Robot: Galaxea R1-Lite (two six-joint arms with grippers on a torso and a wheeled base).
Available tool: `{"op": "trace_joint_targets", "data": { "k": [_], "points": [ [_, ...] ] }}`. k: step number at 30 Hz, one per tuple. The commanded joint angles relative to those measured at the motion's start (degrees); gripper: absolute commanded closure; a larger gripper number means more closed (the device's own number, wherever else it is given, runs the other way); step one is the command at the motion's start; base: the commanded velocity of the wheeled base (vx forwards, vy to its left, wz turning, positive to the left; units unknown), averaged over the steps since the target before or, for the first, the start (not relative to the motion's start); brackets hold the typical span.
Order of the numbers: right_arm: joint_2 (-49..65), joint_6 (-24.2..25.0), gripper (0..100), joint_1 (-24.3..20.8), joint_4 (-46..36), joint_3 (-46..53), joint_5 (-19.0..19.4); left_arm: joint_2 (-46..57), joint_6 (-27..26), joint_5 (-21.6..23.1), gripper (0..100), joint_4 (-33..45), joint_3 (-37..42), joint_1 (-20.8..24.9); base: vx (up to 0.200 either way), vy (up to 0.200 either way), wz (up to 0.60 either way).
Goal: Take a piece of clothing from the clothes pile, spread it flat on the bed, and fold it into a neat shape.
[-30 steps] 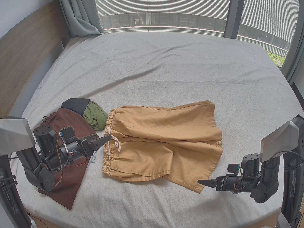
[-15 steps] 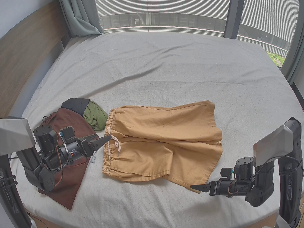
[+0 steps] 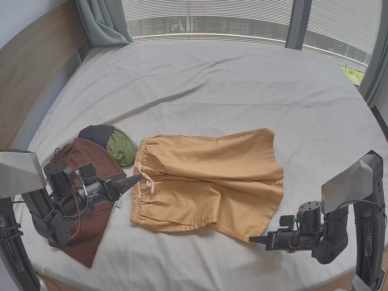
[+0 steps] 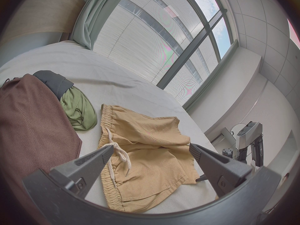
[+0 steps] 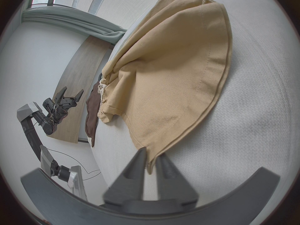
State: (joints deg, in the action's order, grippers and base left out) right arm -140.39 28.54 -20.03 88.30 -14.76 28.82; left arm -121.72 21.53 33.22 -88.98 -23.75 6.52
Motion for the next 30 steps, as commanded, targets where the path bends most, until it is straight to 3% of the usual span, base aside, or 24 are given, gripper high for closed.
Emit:
{"op": "trace_joint_targets", "data": {
  "k": [1,10,21,30],
  "points": [
    [-0.2,-0.1,100,0.2,0.2,-0.2,0.0,-0.4,0.0,0.0,0,-0.1,0.0,0.1,0.0,0.0,0.0],
    [1.0,-0.6,100,1.6,0.2,3.0,-0.3,-1.9,-0.1,0.0,0,-0.1,0.2,-0.3,0.0,0.0,0.0],
    [2.8,-9.6,100,11.8,0.0,8.0,0.2,-5.6,-1.2,0.1,0,-0.1,0.8,-1.5,0.0,0.0,0.0],
    [2.7,-10.5,100,12.4,0.0,8.4,0.9,-11.3,-5.0,0.2,0,-0.1,1.3,-1.9,0.0,0.0,0.0]
  ]
}}
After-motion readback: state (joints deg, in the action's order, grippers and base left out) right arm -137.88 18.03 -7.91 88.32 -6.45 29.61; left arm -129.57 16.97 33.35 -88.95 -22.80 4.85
